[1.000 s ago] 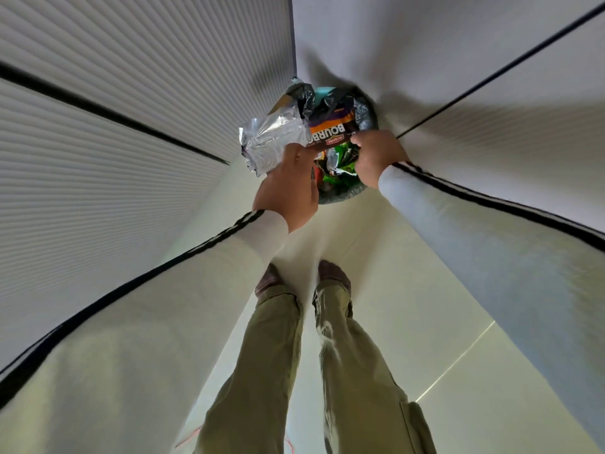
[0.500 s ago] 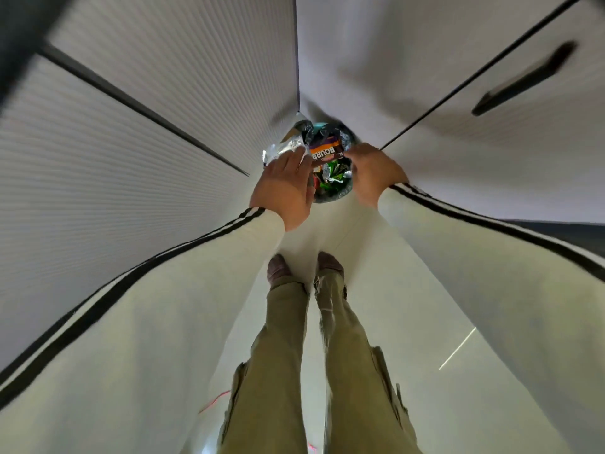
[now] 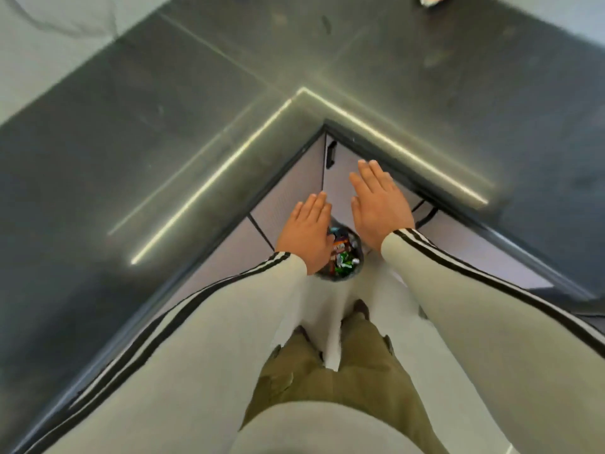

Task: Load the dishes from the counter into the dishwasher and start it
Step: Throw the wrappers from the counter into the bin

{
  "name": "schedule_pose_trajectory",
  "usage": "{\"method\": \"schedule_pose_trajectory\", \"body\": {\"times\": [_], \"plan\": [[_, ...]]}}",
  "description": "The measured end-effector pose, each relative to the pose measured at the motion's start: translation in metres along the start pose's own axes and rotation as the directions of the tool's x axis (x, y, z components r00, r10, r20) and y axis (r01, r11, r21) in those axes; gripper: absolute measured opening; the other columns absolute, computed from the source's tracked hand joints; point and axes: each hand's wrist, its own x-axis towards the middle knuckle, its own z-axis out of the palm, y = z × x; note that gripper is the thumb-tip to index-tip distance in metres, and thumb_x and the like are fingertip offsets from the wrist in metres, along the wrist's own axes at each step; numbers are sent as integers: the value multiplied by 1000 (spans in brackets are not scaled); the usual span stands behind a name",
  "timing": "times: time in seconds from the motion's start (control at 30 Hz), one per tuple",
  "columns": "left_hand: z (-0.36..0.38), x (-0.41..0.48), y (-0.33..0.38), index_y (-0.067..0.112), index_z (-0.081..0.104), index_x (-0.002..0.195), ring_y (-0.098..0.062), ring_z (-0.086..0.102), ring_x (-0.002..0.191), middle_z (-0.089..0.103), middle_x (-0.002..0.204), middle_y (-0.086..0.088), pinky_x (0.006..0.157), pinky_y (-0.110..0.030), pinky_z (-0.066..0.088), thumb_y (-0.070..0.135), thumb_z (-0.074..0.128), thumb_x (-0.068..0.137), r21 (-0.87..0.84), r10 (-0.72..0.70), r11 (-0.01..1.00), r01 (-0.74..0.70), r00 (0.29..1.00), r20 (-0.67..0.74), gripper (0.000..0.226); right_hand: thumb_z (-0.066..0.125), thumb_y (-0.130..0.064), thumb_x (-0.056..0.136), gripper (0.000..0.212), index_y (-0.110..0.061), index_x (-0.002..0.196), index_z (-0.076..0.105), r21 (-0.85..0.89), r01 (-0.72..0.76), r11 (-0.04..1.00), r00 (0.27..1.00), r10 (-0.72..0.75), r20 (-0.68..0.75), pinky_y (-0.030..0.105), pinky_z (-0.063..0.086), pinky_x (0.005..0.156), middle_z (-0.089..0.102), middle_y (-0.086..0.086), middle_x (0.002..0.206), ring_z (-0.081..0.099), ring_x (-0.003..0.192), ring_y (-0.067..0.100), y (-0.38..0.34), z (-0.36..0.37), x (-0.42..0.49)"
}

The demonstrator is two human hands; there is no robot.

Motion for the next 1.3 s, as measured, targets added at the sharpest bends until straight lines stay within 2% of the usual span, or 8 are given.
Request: {"method": "schedule_pose_trajectory", "body": {"times": [0.13, 0.33, 0.47, 0.7, 0.9, 1.07, 1.17, 1.3], "plan": [[-46, 37, -10, 11, 4, 159, -21, -6, 153, -6, 167, -5, 125, -40, 0, 40, 34, 102, 77, -6, 997, 11, 998, -66, 70, 36, -28, 102, 52, -9, 150, 37, 3, -16, 1000, 993, 16, -119, 43, 15, 123, 24, 10, 162, 16, 150, 27, 12, -42, 39], [-106, 138, -14, 10, 7, 159, -21, -4, 153, -3, 167, -5, 125, -40, 2, 41, 31, 102, 93, -13, 995, 31, 981, -195, 68, 39, -28, 101, 51, -11, 149, 38, -15, -29, 999, 982, 25, -186, 44, 18, 122, 23, 9, 162, 15, 150, 27, 77, -81, 129], [-138, 213, -10, 10, 7, 159, -20, -3, 154, -2, 167, -4, 125, -39, 3, 41, 32, 102, 72, -62, 994, 81, 969, -238, 69, 37, -29, 103, 51, -13, 151, 34, 8, -52, 999, 986, 53, -159, 43, 15, 123, 18, 7, 163, 12, 151, 25, 130, -105, 205], [-167, 307, -9, 11, 8, 159, -21, 0, 153, 2, 167, -4, 125, -40, 4, 42, 32, 103, 39, -102, 993, 111, 977, -187, 68, 36, -35, 103, 52, -20, 153, 31, 16, -84, 996, 993, 85, -79, 43, 16, 122, 16, 6, 164, 13, 151, 24, 183, -116, 312], [-181, 391, -40, 13, 12, 158, -23, 4, 153, 6, 166, -5, 125, -41, 7, 41, 36, 102, 37, -64, 997, 70, 988, -137, 67, 51, -39, 96, 55, -25, 148, 39, 24, -329, 944, 942, 330, -70, 52, 27, 116, 24, 14, 159, 20, 146, 38, 229, -113, 390], [-195, 456, -68, 13, 13, 158, -24, 6, 153, 7, 166, -6, 125, -43, 8, 38, 36, 102, 38, -43, 998, 48, 989, -139, 65, 59, -47, 92, 68, -35, 152, 28, 71, -547, 834, 837, 545, 48, 61, 19, 117, 5, 13, 163, 5, 148, 42, 260, -108, 444], [-201, 492, -83, 14, 13, 158, -24, 5, 153, 3, 167, -4, 124, -46, 10, 36, 37, 102, 39, -25, 999, 33, 982, -188, 65, 65, -48, 89, 74, -36, 151, 27, 64, -590, 805, 805, 582, 114, 59, 17, 117, 1, 10, 163, 4, 147, 44, 273, -97, 468], [-209, 531, -106, 14, 15, 158, -24, 4, 153, 2, 167, -3, 123, -50, 10, 38, 39, 101, 67, -27, 997, 44, 970, -241, 66, 65, -32, 91, 51, -27, 139, 49, 192, -589, 785, 808, 577, 121, 54, 37, 110, 20, 11, 154, 23, 139, 42, 272, -84, 492]]}}
